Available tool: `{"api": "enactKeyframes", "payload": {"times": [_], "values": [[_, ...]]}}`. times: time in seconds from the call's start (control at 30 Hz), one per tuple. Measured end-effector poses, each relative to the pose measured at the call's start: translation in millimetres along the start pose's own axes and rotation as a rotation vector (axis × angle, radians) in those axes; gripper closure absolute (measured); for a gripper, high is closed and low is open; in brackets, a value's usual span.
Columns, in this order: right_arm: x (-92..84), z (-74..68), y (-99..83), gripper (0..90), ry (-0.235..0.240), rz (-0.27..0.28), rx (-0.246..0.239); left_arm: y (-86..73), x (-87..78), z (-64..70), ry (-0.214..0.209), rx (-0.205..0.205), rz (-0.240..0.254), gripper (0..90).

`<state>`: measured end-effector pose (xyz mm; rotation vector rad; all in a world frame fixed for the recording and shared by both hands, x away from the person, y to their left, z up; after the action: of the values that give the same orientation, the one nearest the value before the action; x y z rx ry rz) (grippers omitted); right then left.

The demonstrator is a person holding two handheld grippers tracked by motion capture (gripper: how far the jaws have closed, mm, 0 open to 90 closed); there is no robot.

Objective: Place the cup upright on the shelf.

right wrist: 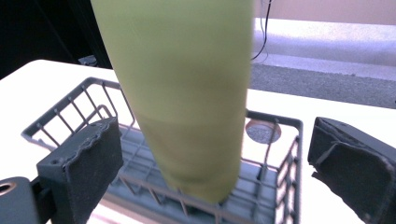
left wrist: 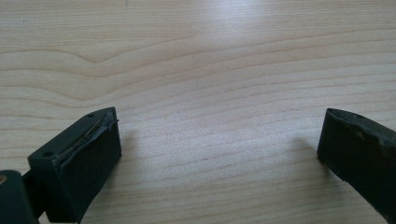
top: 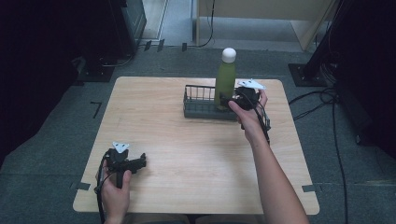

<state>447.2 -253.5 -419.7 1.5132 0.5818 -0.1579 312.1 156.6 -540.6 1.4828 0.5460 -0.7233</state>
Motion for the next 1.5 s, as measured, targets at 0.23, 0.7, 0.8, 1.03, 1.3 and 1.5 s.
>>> {"api": "enactKeyframes", "payload": {"times": [0.23, 0.7, 0.8, 1.03, 1.3, 1.5], "values": [[-21.5, 10.3, -24.5, 2.2, 0.007, 0.004, 0.003, 0.0, 0.0, 0.0, 0.000, 0.001, 0.000, 0.1], [-53.1, 28.1, -79.5, 2.6, -0.003, -0.036, 0.000, -0.1, 0.0, 0.2, -0.002, 0.001, 0.000, 0.1], [-58.4, 30.0, -87.7, 2.9, -0.012, -0.042, -0.007, -0.1, -0.1, 0.2, -0.003, 0.003, -0.001, 0.1], [-70.7, 31.0, -105.9, 3.2, -0.014, -0.049, -0.010, -0.2, -0.3, 0.6, -0.003, 0.006, -0.004, 0.1], [-84.5, 36.8, -126.1, 3.4, -0.042, -0.060, -0.017, -0.3, -0.3, 1.9, -0.005, 0.008, -0.004, 0.1], [-95.6, 45.7, -140.2, 3.5, -0.067, -0.068, -0.021, -0.3, -0.4, 1.9, -0.005, 0.008, -0.005, 0.1]]}}
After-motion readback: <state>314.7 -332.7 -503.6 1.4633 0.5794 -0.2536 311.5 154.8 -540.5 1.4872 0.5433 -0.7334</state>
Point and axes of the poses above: each handheld gripper's, and its own axes: x roughly forward along the jaws, y roughly out of its top, z roughly to its right, the point moved 3 cm from there along x, roughly forward along the jaws, and after that the axes turned 4 degrees about -x, right-handed, at the moved point
